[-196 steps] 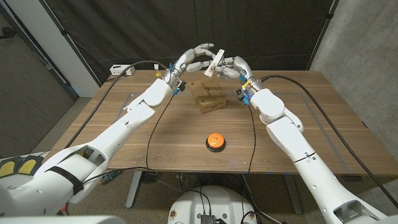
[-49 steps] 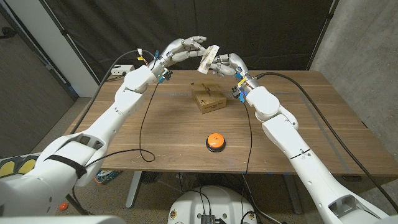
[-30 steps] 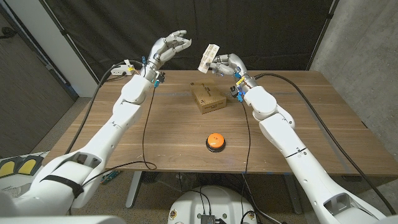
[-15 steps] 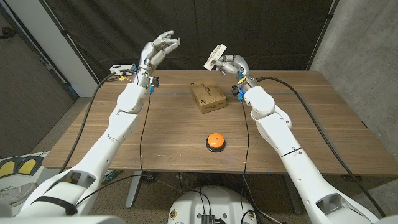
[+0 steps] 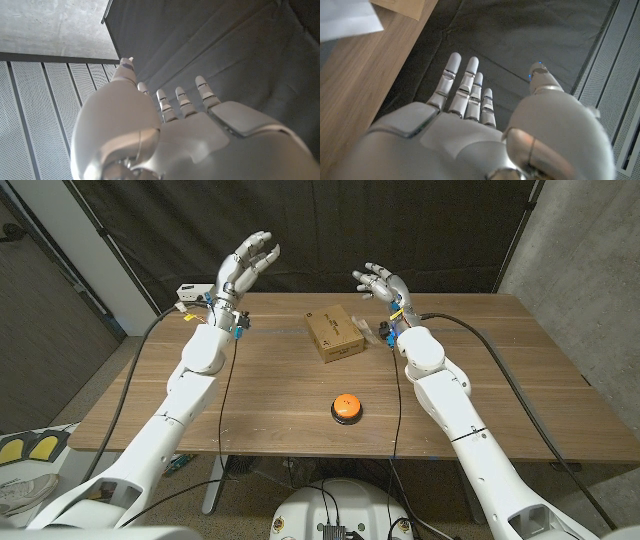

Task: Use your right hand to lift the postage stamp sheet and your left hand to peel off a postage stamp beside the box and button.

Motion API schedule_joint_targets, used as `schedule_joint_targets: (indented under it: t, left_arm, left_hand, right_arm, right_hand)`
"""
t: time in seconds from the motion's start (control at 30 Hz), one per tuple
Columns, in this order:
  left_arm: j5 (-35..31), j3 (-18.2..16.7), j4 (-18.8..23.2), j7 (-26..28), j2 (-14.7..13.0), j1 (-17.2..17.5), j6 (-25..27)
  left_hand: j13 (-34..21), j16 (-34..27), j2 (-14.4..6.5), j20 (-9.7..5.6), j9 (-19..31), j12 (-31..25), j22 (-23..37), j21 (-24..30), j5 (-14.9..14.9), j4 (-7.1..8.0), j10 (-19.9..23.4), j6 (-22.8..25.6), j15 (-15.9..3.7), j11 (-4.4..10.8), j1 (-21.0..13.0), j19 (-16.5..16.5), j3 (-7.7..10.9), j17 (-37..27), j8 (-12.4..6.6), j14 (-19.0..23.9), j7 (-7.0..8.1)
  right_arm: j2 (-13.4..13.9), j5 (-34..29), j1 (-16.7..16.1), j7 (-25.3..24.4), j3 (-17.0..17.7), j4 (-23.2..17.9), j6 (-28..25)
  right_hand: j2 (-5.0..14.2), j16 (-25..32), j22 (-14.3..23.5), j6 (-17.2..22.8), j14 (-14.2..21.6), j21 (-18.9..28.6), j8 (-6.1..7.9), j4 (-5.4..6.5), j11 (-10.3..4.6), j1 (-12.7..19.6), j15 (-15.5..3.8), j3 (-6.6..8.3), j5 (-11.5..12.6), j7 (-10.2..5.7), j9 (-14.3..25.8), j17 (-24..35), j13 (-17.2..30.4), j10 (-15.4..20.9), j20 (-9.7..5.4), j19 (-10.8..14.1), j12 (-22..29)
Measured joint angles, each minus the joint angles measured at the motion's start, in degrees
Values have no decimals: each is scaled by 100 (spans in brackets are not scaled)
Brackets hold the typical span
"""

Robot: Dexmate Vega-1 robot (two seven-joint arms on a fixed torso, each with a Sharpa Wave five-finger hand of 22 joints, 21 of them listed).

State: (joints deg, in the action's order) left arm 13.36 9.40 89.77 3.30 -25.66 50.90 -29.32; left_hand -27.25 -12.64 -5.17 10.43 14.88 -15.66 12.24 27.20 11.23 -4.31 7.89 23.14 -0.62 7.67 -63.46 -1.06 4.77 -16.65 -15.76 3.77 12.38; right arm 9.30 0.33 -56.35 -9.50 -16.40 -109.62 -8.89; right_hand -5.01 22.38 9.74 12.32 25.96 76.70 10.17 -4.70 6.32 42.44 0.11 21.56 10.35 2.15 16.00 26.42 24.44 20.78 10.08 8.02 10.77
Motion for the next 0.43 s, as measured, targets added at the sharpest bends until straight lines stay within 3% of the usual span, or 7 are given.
schedule_joint_targets:
  t: [0.17, 0.33, 0.37, 0.43]
  left_arm:
    - [-115, -101, 268, 178, -53, 245, 106]
    - [-206, -156, 404, 361, -74, 375, 250]
    - [-215, -250, 632, 403, -94, 616, 300]
    - [-219, -280, 715, 454, -98, 711, 374]
  left_hand:
    - [0, 0, -12, -55, 18, 42, 0, 0, 0, 2, -99, -208, 1, 3, 57, -55, -51, 0, 51, -62, 28]
    - [0, 44, 10, -46, 44, 50, 0, -4, 1, 28, -152, -276, 31, -33, 124, -107, -77, 0, 72, -93, 7]
    - [0, 44, 9, -60, 44, 64, 1, -24, 1, 34, -172, -325, 9, -53, 124, -121, -83, 0, 72, -114, 0]
    - [0, 44, -37, -32, 44, 64, 3, -38, 1, 60, -243, -404, 53, -117, 203, -174, -109, 0, 99, -175, 14]
  right_arm:
    - [-49, -1, -175, -132, 56, -122, 18]
    - [-94, -2, -338, -200, 94, -225, 49]
    - [-100, 16, -368, -321, 99, -242, 135]
    - [-112, 54, -421, -350, 108, -276, 167]
  right_hand:
    - [7, -269, -15, -89, -310, -267, 44, 67, 22, -268, 194, -61, 0, -9, -85, -143, -131, -251, 140, -217, 0]
    - [79, -290, -15, -33, -324, -362, 109, 111, 35, -366, 208, -44, 28, -65, -134, -198, -198, -223, 159, -235, 70]
    - [83, -293, -15, -10, -324, -385, 109, 117, 7, -370, 208, -37, 28, -79, -137, -206, -206, -192, 158, -235, 95]
    - [83, -312, -15, 63, -258, -426, 115, 116, -13, -370, 185, -36, 68, -67, -161, -237, -239, -112, 122, -198, 134]
